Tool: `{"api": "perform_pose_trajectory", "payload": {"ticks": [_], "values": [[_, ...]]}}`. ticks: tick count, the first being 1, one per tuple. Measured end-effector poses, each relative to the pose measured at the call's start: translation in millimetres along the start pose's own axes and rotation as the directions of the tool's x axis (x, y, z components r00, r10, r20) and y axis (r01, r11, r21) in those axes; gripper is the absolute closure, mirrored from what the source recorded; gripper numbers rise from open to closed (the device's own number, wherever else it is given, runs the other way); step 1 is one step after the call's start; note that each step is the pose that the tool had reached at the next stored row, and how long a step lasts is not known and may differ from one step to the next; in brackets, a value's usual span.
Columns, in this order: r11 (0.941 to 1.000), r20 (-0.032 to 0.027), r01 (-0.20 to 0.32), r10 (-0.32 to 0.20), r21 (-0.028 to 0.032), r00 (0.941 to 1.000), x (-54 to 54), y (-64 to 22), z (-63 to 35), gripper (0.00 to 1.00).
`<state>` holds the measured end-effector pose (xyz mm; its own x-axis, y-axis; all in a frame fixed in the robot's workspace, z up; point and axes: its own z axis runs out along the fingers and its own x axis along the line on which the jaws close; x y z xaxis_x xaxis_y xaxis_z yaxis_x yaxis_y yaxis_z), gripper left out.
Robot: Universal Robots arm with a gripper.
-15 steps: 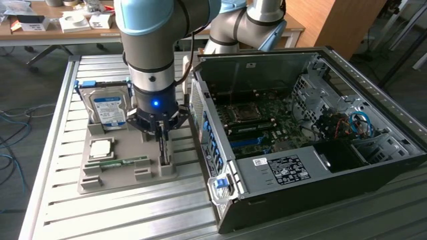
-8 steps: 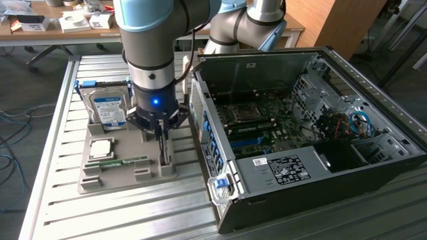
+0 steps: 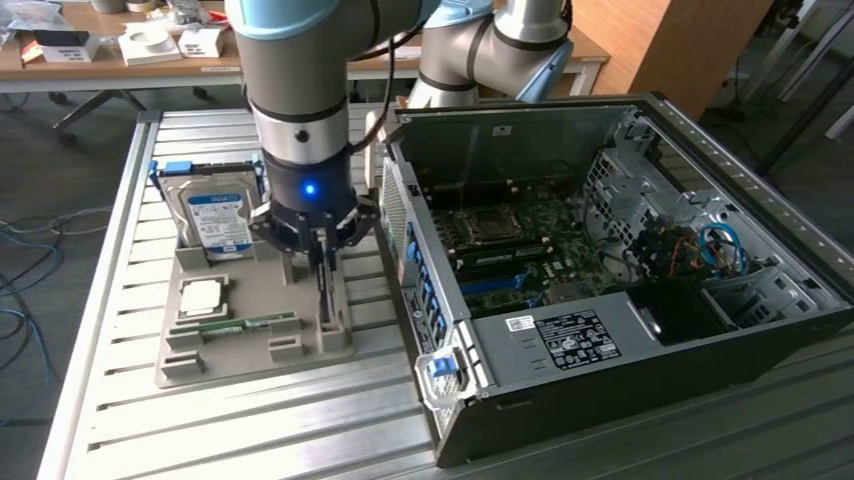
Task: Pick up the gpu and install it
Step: 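Pick up the gpu and move the gpu toward the slot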
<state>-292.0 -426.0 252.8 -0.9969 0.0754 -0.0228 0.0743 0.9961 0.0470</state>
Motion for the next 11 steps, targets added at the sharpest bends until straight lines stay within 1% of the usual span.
{"api": "perform_pose_trajectory", "payload": {"ticks": [4,11], "values": [[1.0000,0.0001,0.000,0.000,0.0000,1.0000,-0.3,0.5,-10.9,0.74],[1.0000,0.0000,0.000,0.000,0.0000,1.0000,-0.9,1.8,-37.5,0.74]]}}
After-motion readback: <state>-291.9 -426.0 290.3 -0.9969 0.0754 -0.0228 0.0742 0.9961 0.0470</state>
